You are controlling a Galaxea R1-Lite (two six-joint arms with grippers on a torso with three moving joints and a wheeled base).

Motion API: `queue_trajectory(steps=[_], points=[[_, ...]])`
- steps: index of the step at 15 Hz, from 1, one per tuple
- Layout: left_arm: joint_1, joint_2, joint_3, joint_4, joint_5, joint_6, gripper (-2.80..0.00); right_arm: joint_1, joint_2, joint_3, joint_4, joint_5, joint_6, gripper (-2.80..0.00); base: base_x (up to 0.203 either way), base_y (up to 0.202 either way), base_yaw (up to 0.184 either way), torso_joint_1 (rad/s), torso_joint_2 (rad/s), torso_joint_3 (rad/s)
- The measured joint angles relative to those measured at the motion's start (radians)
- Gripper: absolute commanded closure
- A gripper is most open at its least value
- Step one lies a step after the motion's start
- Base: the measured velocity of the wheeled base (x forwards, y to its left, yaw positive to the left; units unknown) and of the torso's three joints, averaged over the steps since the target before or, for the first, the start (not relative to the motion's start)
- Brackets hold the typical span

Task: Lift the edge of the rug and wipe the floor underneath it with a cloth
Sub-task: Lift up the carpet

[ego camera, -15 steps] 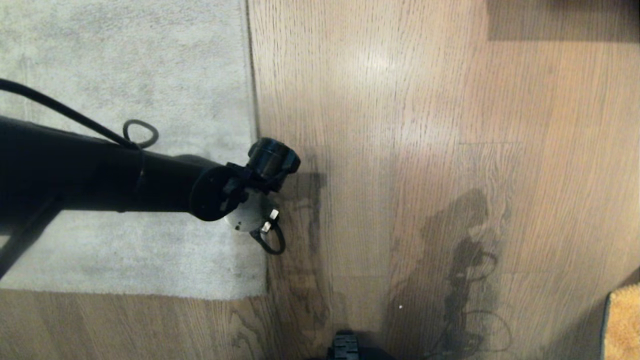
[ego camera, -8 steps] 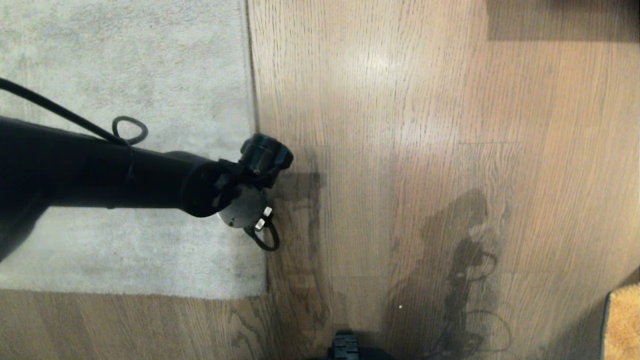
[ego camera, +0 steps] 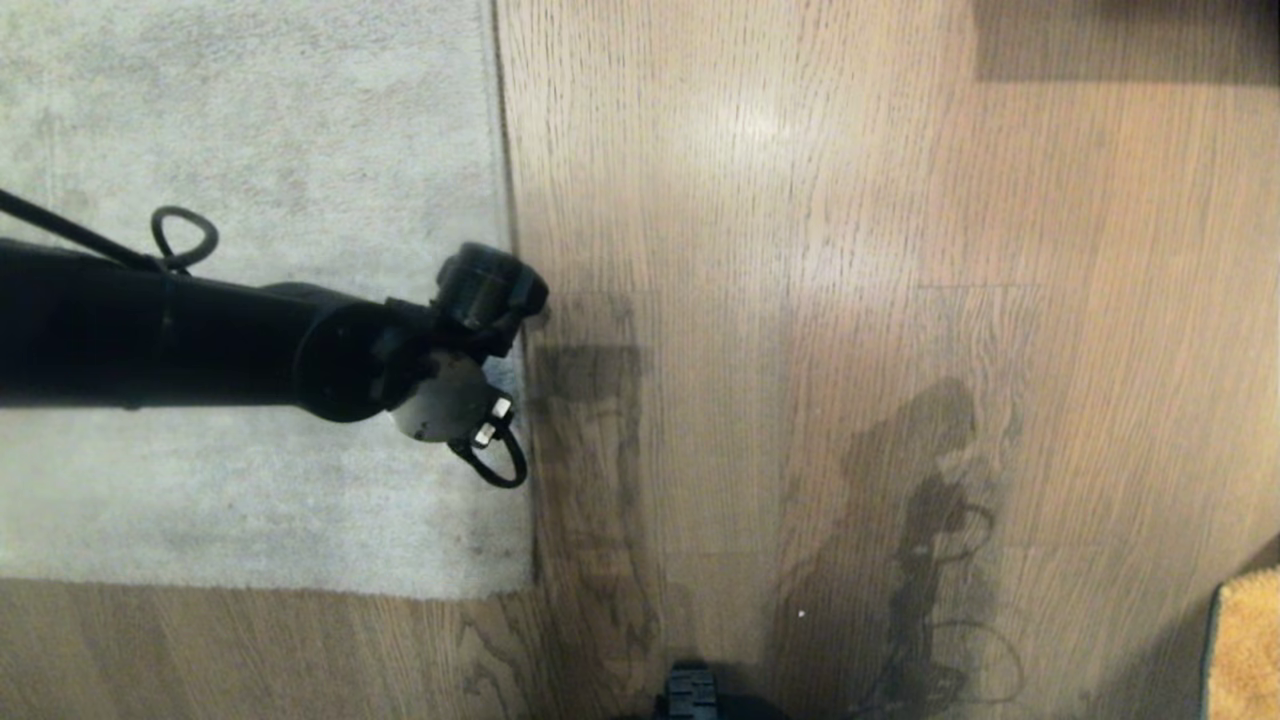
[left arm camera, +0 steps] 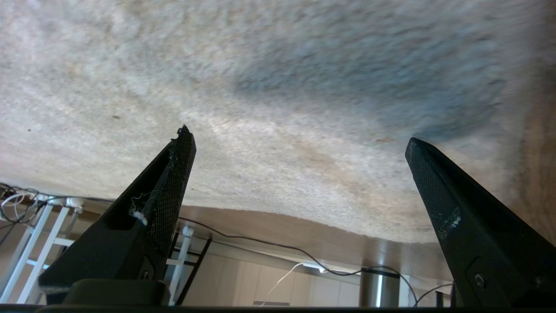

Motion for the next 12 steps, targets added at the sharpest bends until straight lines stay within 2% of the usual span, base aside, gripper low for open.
queue_trajectory(steps=[4,12], points=[[0.0,-0.012,-0.011,-0.002,-0.003,-0.01,-2.8,0.0,0.0,0.0,0.0,0.0,0.0,0.0,0.0,0.0,0.0,0.0,0.0,0.0],[-0.071,0.042,-0.072,-0.005,0.013,-0.043,-2.8,0.0,0.0,0.0,0.0,0.0,0.0,0.0,0.0,0.0,0.0,0.0,0.0,0.0]])
